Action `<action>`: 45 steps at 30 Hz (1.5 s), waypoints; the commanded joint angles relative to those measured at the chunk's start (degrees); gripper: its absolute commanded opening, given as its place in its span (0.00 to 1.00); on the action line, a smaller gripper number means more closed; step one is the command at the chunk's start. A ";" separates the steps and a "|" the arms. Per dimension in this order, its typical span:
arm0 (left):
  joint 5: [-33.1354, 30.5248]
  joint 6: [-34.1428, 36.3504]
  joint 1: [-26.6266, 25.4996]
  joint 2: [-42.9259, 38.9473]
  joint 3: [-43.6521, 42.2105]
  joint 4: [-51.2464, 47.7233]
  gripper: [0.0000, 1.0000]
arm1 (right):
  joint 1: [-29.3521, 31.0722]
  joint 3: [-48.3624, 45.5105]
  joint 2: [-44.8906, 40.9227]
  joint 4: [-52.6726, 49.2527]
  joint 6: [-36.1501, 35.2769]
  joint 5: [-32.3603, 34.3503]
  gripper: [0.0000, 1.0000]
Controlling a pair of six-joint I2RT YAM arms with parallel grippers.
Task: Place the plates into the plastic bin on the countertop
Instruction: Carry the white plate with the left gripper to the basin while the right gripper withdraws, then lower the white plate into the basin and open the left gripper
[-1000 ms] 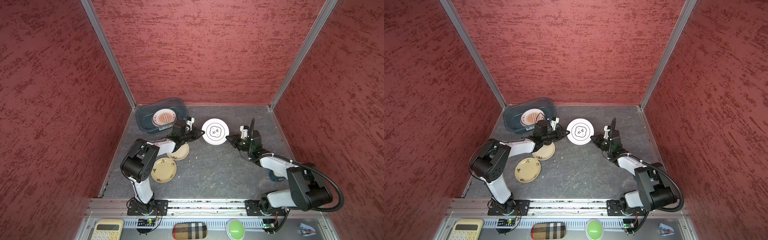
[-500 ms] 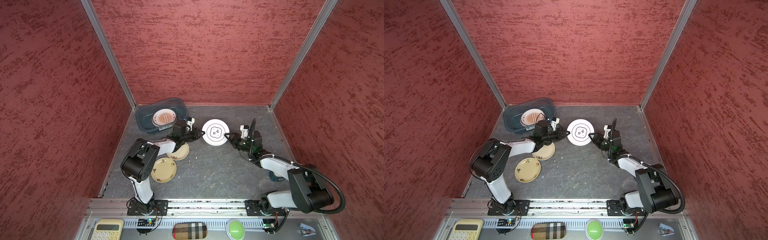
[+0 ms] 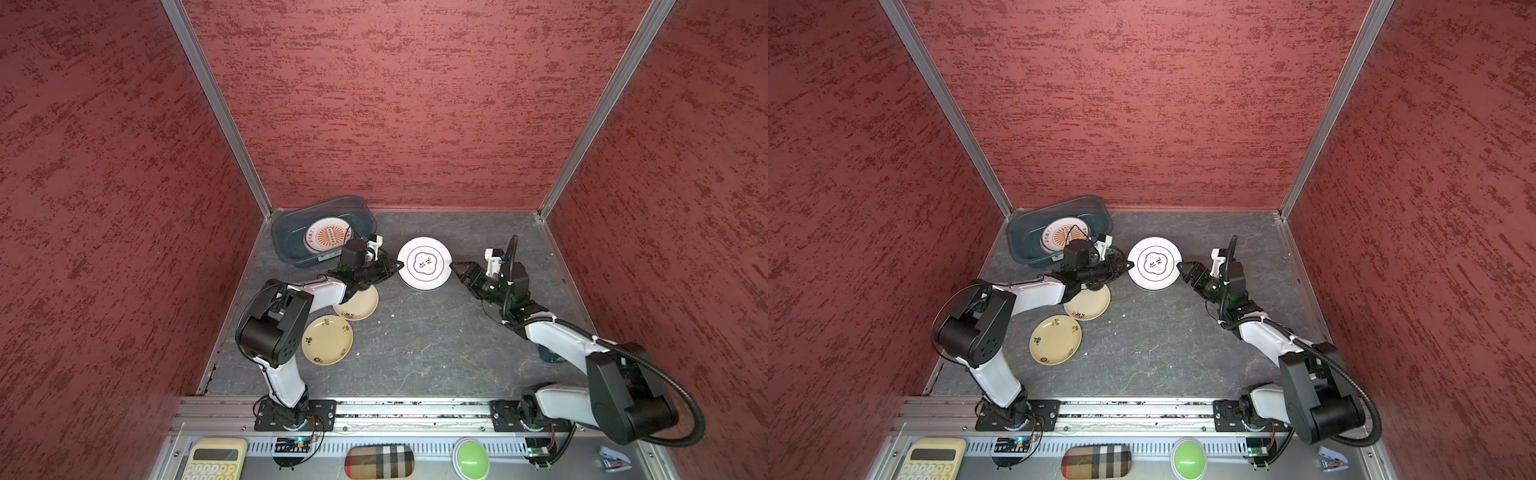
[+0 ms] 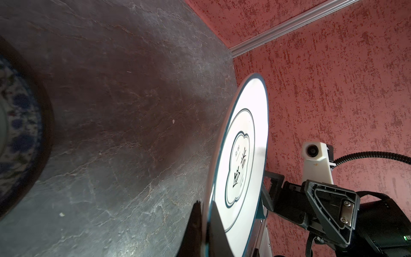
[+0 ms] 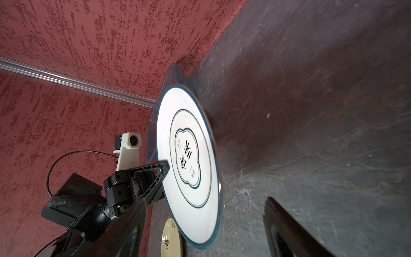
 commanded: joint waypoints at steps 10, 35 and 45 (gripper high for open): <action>-4.15 4.91 6.87 -10.22 0.38 -8.26 0.00 | 0.24 -0.25 -3.60 -4.98 -3.96 6.17 0.84; -16.70 8.12 31.82 -13.31 5.53 -14.81 0.00 | 0.24 -0.22 -3.73 -5.74 -3.57 6.19 0.84; -17.45 10.96 34.10 -0.63 16.30 -23.00 0.00 | 0.20 -0.04 -3.57 -6.56 -3.87 5.91 0.85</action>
